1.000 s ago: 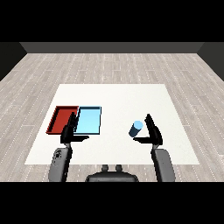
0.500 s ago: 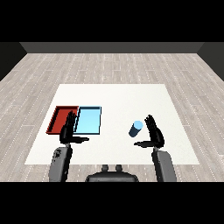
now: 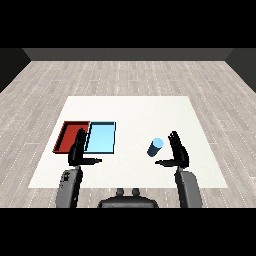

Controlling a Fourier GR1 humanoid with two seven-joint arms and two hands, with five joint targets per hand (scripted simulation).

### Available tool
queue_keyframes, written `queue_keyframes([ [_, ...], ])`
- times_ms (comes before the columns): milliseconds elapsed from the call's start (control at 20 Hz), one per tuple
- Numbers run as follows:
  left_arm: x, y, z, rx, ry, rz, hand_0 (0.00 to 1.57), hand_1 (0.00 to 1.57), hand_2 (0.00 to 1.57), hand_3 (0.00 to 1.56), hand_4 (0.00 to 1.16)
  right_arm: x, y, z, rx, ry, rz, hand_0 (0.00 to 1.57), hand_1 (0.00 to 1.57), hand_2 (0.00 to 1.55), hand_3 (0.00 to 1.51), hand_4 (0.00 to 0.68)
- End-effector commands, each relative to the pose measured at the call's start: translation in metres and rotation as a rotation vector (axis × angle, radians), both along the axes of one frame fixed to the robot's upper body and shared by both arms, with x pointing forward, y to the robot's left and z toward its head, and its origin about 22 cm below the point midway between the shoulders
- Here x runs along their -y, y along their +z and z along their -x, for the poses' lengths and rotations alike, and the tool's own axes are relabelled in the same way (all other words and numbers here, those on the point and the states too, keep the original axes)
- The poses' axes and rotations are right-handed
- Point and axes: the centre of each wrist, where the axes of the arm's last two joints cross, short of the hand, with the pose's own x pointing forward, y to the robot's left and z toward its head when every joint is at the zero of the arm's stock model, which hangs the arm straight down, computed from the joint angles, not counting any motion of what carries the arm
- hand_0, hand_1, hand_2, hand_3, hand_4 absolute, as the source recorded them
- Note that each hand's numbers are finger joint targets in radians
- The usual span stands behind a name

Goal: Pick the blue can and put it in the blue box

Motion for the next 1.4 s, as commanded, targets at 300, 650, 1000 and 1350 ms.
queue_keyframes([
  [300, 0.0, 0.009, -0.006, -0.019, -0.005, 0.019, 0.0, 0.0, 0.0, 0.0, 0.0, -0.004, -0.013, -0.033, -0.065, -0.034, -0.008, 0.0, 0.0, 0.0, 0.0, 0.0],
  [650, -0.024, 0.003, 0.004, -0.007, -0.014, 0.041, 0.0, 0.0, 0.0, 0.0, 0.0, 0.01, -0.038, -0.039, -0.091, -0.024, -0.046, 0.0, 0.0, 0.0, 0.0, 0.0],
  [1000, -0.017, 0.004, 0.007, -0.019, -0.011, 0.052, 0.0, 0.0, 0.0, 0.0, 0.0, -0.017, -0.055, -0.049, -0.148, -0.035, -0.088, 0.0, 0.0, 0.0, 0.0, 0.0],
  [1350, -0.017, 0.002, 0.007, 0.021, 0.012, 0.023, 0.0, 0.0, 0.0, 0.0, 0.0, -0.025, -0.07, -0.06, -0.19, -0.023, -0.123, 0.0, 0.0, 0.0, 0.0, 0.0],
])
